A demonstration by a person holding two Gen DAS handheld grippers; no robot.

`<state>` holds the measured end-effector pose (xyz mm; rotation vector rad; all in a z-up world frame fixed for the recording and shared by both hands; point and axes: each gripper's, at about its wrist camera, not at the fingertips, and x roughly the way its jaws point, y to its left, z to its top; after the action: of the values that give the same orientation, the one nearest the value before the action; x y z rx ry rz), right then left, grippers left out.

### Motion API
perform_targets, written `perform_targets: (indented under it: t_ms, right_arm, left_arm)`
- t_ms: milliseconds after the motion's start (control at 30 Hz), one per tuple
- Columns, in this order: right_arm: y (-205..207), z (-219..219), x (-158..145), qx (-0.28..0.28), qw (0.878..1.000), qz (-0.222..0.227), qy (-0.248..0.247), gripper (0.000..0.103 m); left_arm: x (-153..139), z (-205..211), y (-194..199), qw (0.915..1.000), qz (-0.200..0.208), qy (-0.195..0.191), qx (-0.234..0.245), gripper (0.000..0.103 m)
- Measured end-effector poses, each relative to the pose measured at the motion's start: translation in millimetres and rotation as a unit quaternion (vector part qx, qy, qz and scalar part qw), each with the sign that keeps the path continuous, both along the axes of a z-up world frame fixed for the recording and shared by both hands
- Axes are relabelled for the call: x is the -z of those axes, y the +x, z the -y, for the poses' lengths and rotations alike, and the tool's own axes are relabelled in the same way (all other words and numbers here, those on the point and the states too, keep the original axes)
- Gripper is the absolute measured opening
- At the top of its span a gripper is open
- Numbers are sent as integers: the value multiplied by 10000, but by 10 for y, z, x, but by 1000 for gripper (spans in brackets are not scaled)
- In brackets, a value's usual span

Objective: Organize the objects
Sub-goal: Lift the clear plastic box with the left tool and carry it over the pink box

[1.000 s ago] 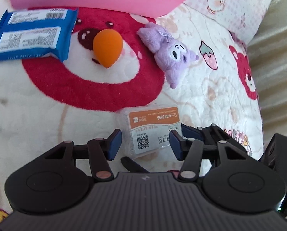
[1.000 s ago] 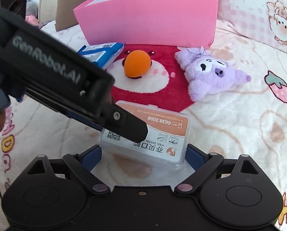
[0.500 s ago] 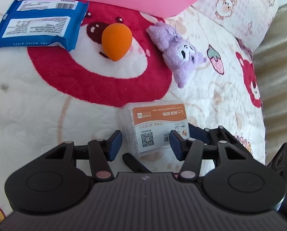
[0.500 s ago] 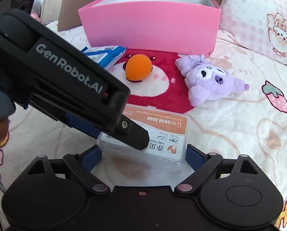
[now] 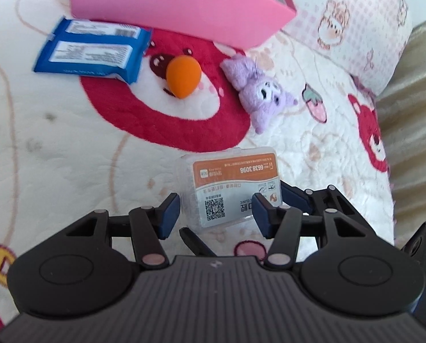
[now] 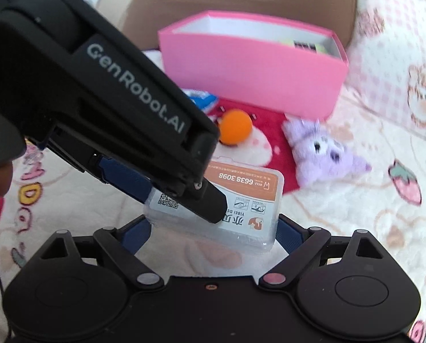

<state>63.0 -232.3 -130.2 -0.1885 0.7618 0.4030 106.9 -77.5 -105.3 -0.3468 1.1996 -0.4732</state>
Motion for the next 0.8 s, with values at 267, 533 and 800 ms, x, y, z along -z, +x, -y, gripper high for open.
perform_targets:
  t_ms: [267, 533, 800]
  right_arm:
    - [-127, -127, -297, -281, 9983, 388, -327, 94]
    - [-72, -70, -589, -286, 9992, 265, 37, 94]
    - [-36, -167, -829, -447, 9981, 416, -124, 94]
  left_arm:
    - [-327, -69, -95, 9998, 176, 2, -24, 57]
    - [-638, -214, -148, 9990, 450, -17, -78, 57]
    - [-896, -362, -145, 9972, 640, -334, -200, 57]
